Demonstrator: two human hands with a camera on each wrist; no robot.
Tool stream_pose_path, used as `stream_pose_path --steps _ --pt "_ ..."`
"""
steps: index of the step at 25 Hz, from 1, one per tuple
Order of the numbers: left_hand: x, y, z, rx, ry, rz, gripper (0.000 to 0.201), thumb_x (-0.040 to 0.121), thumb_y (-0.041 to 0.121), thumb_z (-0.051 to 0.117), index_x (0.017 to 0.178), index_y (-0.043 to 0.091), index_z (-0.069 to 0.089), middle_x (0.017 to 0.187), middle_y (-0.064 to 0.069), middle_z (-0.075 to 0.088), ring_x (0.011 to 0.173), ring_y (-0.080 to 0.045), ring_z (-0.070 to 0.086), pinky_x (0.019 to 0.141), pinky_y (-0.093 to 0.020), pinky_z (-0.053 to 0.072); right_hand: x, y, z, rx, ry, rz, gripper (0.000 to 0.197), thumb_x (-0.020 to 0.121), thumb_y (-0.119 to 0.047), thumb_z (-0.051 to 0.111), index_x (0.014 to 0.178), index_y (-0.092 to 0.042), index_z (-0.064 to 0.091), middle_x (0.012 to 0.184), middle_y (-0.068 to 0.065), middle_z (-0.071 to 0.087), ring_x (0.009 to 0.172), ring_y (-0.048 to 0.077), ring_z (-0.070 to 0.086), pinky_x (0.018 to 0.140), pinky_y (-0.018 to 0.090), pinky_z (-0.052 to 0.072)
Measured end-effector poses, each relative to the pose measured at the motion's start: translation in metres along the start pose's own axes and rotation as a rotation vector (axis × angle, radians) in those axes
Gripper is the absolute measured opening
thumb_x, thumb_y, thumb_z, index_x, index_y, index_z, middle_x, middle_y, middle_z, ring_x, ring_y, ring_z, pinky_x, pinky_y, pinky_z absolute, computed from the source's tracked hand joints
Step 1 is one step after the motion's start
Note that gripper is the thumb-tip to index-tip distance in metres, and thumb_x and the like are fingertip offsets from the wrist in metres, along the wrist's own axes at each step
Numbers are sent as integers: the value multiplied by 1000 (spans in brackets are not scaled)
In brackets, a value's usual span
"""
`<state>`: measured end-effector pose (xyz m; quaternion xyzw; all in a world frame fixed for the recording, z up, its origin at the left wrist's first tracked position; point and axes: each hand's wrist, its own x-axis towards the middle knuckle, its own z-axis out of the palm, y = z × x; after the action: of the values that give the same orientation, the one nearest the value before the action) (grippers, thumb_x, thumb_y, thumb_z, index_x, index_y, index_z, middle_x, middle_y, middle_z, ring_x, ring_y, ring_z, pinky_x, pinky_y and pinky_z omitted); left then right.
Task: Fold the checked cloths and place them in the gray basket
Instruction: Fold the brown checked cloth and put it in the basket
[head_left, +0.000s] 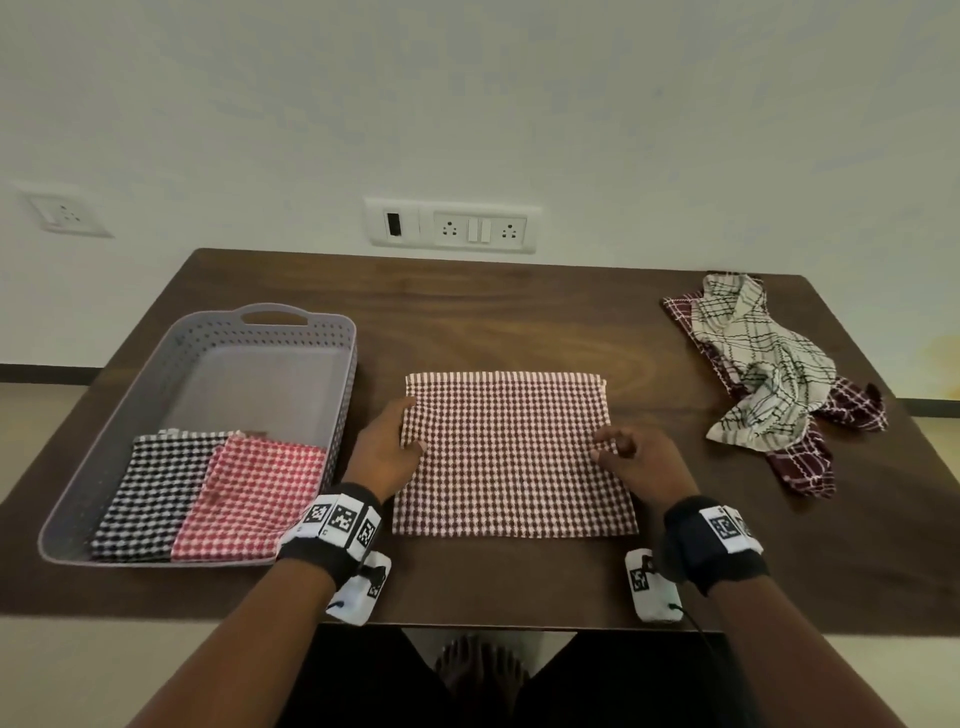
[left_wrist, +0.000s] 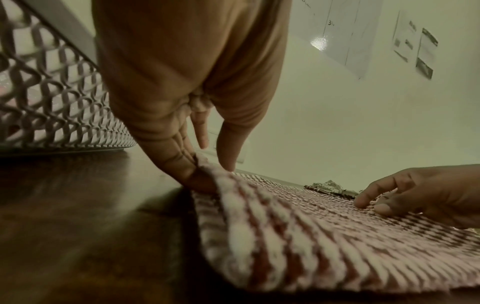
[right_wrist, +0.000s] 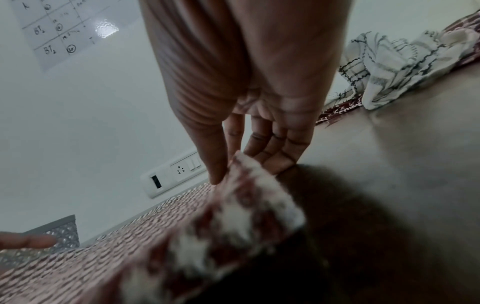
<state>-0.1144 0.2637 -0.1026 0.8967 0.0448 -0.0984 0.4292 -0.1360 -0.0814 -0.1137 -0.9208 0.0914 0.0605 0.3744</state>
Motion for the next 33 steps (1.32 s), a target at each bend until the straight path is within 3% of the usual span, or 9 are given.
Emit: stream_pose_path --steps 6,12,16,18,22,25,27,29,33 --pt "5 7 1 145 -55 112 54 88 1 63 140 14 51 144 -8 50 134 -22 46 114 -30 30 -8 -2 -9 46 39 36 14 79 -19 78 89 -26 73 70 -3 60 65 10 55 62 25 42" --pt "3 20 -4 223 -155 70 59 86 5 62 142 9 45 146 -12 40 131 -28 45 110 -32 32 -11 -11 -13 -91 -14 57 25 77 -22 80 100 -19 71 76 -4 62 72 12 59 59 20 39" --pt "-1 29 1 410 -148 20 64 84 12 64 143 19 39 158 -10 14 140 -34 30 113 -43 31 -21 -11 -10 -261 -28 177 65 67 -58 81 111 -15 59 107 4 62 98 21 60 86 37 51" --pt "-4 37 12 522 -90 124 69 83 16 65 145 25 37 162 -8 6 146 -35 14 117 -49 26 -32 -10 -3 -340 -66 268 85 59 -71 77 117 -14 54 116 7 57 106 25 58 90 41 52" --pt "-20 65 60 383 -363 436 50 91 32 63 139 31 50 154 1 31 144 -22 24 116 -39 26 -48 -1 12 -372 -185 333 102 40 -88 62 113 -16 61 119 11 63 109 32 59 93 46 52" --pt "-34 73 97 442 -499 509 57 89 51 61 141 31 49 154 -1 35 144 -23 26 120 -45 22 -63 -7 13 -280 -136 271 67 64 -67 72 99 -10 67 104 12 68 97 29 63 85 39 53" --pt "-40 73 111 508 -545 480 71 83 66 58 145 35 42 162 -1 21 150 -25 10 122 -49 10 -74 -9 14 -142 -47 217 36 79 -40 74 85 -5 65 81 9 69 73 20 65 63 29 50" --pt "-46 71 117 566 -569 460 86 75 76 58 148 38 33 165 1 8 152 -24 -2 122 -51 2 -85 -11 12 146 6 265 22 84 -20 73 89 -7 57 69 6 67 52 12 63 48 23 47" --pt "-50 65 118 623 -484 515 82 83 52 67 152 31 27 164 0 11 152 -25 5 123 -48 9 -92 -11 3 500 113 240 30 86 -20 74 107 -21 52 82 10 71 60 14 64 52 25 50"
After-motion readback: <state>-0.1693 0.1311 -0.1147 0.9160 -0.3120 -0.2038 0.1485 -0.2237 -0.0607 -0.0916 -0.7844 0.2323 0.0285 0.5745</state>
